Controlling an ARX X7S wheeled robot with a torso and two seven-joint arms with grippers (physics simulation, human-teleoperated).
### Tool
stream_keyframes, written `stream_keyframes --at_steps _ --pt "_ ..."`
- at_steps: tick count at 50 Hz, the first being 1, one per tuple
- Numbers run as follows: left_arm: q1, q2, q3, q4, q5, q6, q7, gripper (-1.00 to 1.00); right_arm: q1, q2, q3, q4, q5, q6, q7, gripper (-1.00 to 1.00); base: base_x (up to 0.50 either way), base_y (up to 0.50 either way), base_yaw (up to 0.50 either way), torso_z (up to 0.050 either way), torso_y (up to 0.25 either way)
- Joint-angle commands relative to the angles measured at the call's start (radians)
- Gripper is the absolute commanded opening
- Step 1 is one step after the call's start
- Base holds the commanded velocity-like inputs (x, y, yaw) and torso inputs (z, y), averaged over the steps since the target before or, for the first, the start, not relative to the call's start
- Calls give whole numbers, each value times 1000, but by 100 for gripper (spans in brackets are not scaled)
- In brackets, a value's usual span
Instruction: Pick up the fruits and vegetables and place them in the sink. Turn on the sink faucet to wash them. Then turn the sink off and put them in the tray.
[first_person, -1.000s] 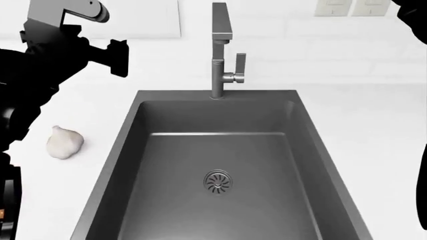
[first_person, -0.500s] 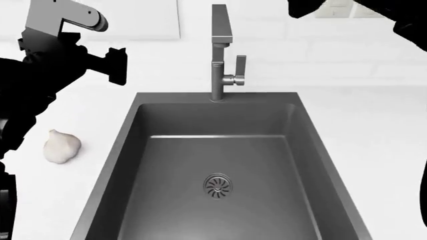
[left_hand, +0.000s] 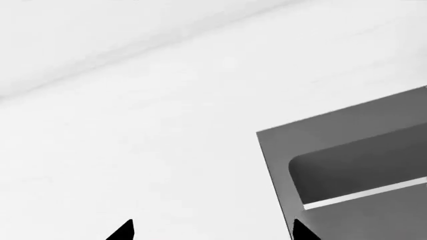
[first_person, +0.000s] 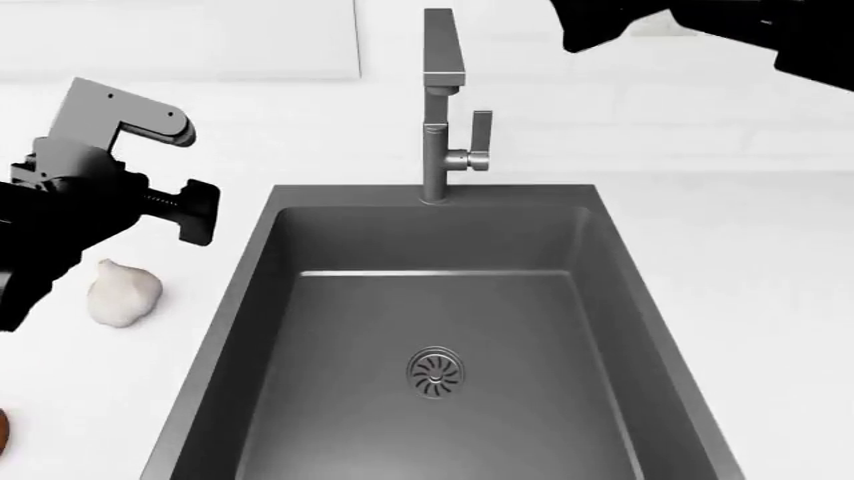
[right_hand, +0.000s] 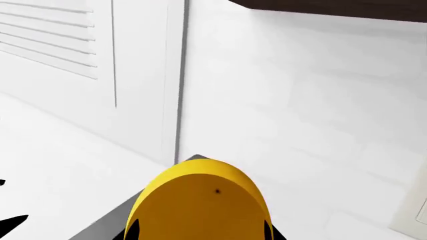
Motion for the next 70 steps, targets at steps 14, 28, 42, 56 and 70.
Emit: stream_keyframes --at_steps 14,28,42,56,70 --pt "117 -109 -110 132 -75 -209 -27 100 -13 -6 -24 78 -18 -94 -42 -100 0 0 0 0 0" --pt "171 -121 -195 142 -90 -222 -58 100 -24 -9 -32 84 -18 -109 -43 -100 0 0 0 0 0" --pt "233 -99 -265 146 -112 -224 -80 100 -27 -13 -48 94 -22 -119 -46 -100 0 0 0 0 0" --pt "295 -85 -277 142 -120 -198 -87 100 -34 -9 -50 86 -14 -113 -38 -100 0 0 0 0 0" --pt "344 -84 -287 148 -127 -190 -96 -100 -35 -6 -51 81 -8 -110 -31 -100 0 0 0 0 0"
